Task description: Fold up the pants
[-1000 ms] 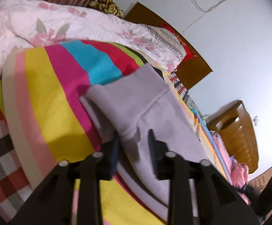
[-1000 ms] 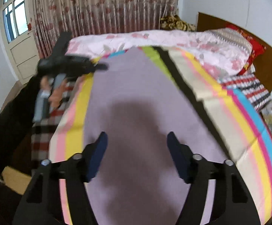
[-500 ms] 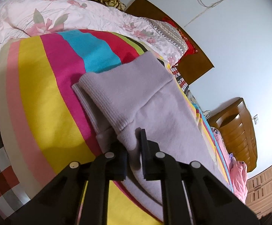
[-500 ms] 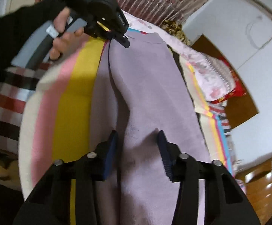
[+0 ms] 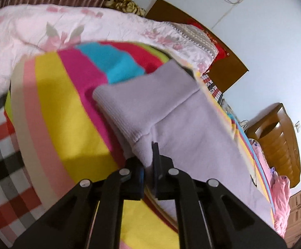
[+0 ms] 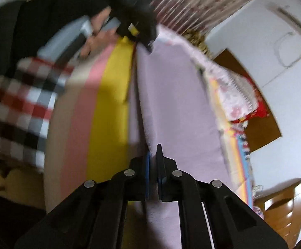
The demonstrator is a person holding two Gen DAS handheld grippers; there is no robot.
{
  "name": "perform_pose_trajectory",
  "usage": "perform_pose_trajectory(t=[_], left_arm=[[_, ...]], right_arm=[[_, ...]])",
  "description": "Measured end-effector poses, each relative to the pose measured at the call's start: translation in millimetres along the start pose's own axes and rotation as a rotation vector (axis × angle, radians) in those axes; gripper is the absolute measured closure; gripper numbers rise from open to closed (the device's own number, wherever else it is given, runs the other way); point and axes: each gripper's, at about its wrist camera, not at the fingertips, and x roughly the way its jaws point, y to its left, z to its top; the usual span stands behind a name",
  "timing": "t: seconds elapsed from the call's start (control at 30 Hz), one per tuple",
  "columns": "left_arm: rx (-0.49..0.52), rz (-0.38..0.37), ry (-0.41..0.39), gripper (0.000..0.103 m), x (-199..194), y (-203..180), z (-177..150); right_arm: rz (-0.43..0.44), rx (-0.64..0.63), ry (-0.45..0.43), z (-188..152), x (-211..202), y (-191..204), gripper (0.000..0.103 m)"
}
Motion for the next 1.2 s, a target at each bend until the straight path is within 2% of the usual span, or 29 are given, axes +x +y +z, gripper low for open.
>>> perform_pose_trajectory(t=[0.23,0.33,0.47,0.57,0.63,0.7,0.73,0.77,0.83,0.87,0.9,0.93,1.0,1.03,1.1,1.2], left_arm=[[0.053,0.028,-0.025,0.097,-3.4,-6.8,2.8],[0.056,0.022,-0.005,0.096,4.4,-2.2,1.3],[0.058,0.025,-0.012,0.096,2.8,-2.1,0.4],[0.074,0.041,-0.008,0.096,5.6,-5.9,-0.5],[0.084,0.051,-0.007,0.093,5.4,-7.4,-1.1],[0.078,0.048,-0.013,0.090,0.0,-6.3,-2.0],[0.074,0.055,-0.023,0.082,-4.2,-6.2,-2.3],[0.076,0.069,-0.038,0.078,-9.0,-7.1,-2.4],[0.107,0.262,-0.130,0.019,-31.7,-20.3,-7.1],[0.124,0.319,-0.194,0.015,-45.6,-29.1,-11.1],[0.156,0.301,-0.257,0.012,-61.8,-41.0,-17.3],[0.192,0.271,-0.266,0.011,-71.3,-54.5,-23.3],[0.270,0.199,-0.248,0.009,-82.5,-84.6,-40.0],[0.320,0.138,-0.223,0.005,-85.3,-100.2,-51.5],[0.428,0.006,-0.132,0.002,-84.0,-131.3,-79.7],[0.556,-0.097,0.006,0.002,-70.0,-170.4,-126.9]], right_arm=[[-0.032,0.027,-0.033,8.0,-16.3,-12.5,0.095],[0.009,0.038,0.003,3.3,-10.9,2.0,0.095],[0.015,0.053,-0.034,0.7,-25.1,11.0,0.095],[-0.006,0.022,-0.022,-2.5,-21.2,20.2,0.095],[-0.032,0.018,-0.037,-3.8,-21.5,24.3,0.095],[-0.009,0.040,-0.025,-2.7,-24.6,22.0,0.094],[0.034,0.062,-0.019,-2.7,-29.1,18.3,0.094],[0.100,0.095,-0.027,-3.6,-36.6,13.6,0.094],[0.283,0.203,-0.065,-10.7,-56.5,-1.8,0.090],[0.348,0.264,-0.092,-17.7,-67.5,-10.9,0.088],[0.396,0.322,-0.115,-26.4,-77.6,-19.4,0.088],[0.423,0.396,-0.130,-40.3,-87.8,-30.7,0.088],[0.404,0.518,-0.139,-70.7,-101.4,-51.3,0.088],[0.361,0.590,-0.128,-92.2,-106.9,-63.4,0.088],[0.287,0.713,-0.076,-131.3,-111.4,-82.3,0.088],[0.204,0.839,0.019,-183.4,-115.4,-94.8,0.088]])
